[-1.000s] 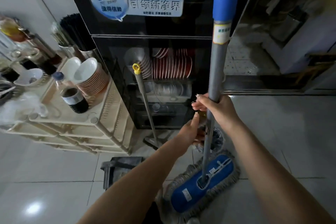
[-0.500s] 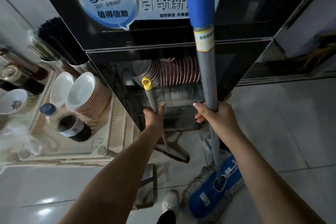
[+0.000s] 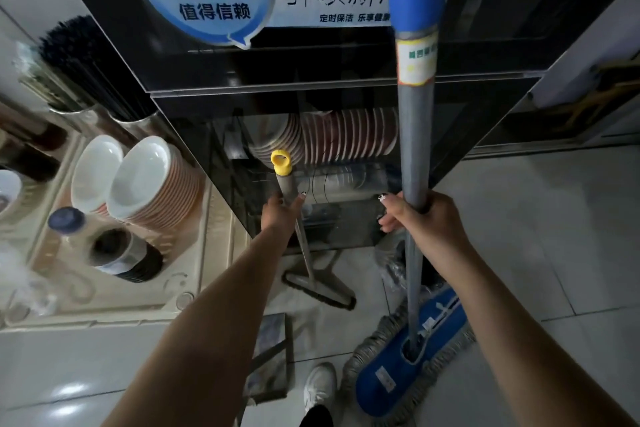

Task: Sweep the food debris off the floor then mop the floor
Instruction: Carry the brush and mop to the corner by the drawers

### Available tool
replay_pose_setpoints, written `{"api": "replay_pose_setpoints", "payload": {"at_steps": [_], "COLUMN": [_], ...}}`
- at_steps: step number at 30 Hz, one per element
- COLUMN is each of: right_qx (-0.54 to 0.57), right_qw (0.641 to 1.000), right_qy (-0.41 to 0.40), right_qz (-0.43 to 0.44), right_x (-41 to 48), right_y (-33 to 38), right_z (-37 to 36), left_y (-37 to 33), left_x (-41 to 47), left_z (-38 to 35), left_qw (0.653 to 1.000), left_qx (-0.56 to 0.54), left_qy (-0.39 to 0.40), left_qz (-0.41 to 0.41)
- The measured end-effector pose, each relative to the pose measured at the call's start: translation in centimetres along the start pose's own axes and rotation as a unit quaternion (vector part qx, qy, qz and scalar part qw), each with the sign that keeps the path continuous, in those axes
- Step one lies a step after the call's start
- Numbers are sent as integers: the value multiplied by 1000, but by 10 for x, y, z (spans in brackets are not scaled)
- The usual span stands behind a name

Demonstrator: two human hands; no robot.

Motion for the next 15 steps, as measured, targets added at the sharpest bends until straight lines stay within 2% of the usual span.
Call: {"api": "replay_pose_setpoints", "payload": {"at_steps": [8,15], "right_qx": [-5,16], "right_qw": [1000,999], "right_qy": [8,33], "right_qz": [13,31], "right_x": [-5,-20], "right_y": [-2,-6], "right_z": [-7,-6], "left_y": [2,1], "left_x": [3,-15], "left_z": [-11,-19], "left_qw": [997,990], "left_qx": [0,43], "left_qy": [64,115], "left_qz": [-38,-71]}}
Point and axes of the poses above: each hand's wrist, its own x-axis towards the middle knuckle, its own z-axis out of the back of the hand, y = z × x, the point moved 7 cm from there along x, towards the middle knuckle, and after that the axes turned 9 degrees about -z, right-handed, at the moved point
